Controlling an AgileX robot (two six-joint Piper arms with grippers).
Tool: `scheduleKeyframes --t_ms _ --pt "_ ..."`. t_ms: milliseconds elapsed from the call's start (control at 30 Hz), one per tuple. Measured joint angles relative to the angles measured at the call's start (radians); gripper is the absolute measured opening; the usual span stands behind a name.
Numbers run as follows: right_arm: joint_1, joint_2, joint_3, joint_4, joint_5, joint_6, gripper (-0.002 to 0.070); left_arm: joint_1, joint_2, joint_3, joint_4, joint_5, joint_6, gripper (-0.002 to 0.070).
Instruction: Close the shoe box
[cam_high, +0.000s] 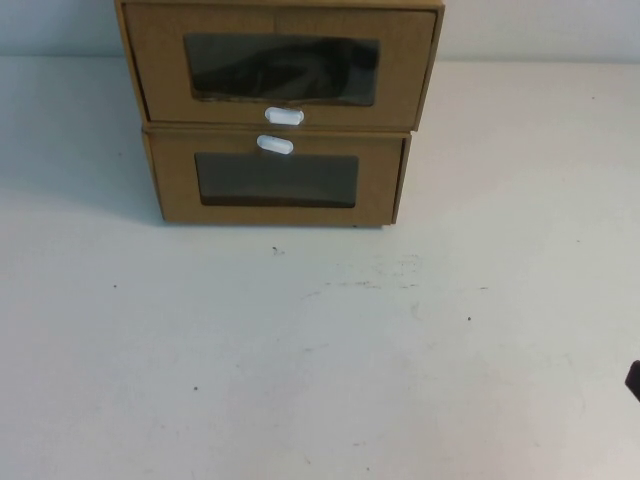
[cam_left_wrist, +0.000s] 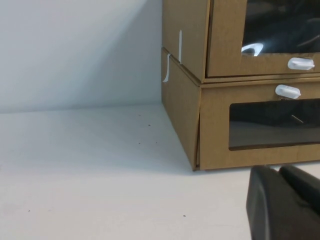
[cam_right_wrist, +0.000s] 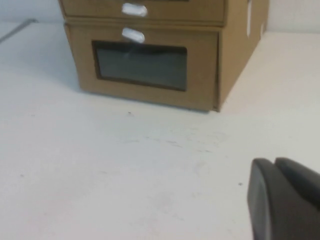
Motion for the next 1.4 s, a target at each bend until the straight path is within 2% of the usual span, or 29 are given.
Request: scheduleKeyframes --t_ms 167,300,433,767,1400 --pt "-0.191 -0.068 0.023 -0.014 0.045 -0.011 -0.0013 0.000 0.000 0.000 0.000 0.000 0.000 -0.0005" --pt "-0.361 -0.190 0.123 -0.018 0.041 -0.011 -0.0013 0.000 0.000 0.000 0.000 0.000 0.000 -0.0005" --pt "-0.443 -0.324 0.214 -0.019 0.034 -0.013 -0.0013 0.000 0.000 0.000 0.000 0.000 0.000 -0.0005" --pt "-0.460 -0.383 0.220 -0.022 0.259 -0.015 -0.0013 0.000 0.000 0.000 -0.002 0.002 0.000 -0.0005" --pt "-0.460 -0.383 0.220 -0.022 0.271 -0.015 -0.0013 0.000 0.000 0.000 -0.004 0.002 0.000 -0.0005"
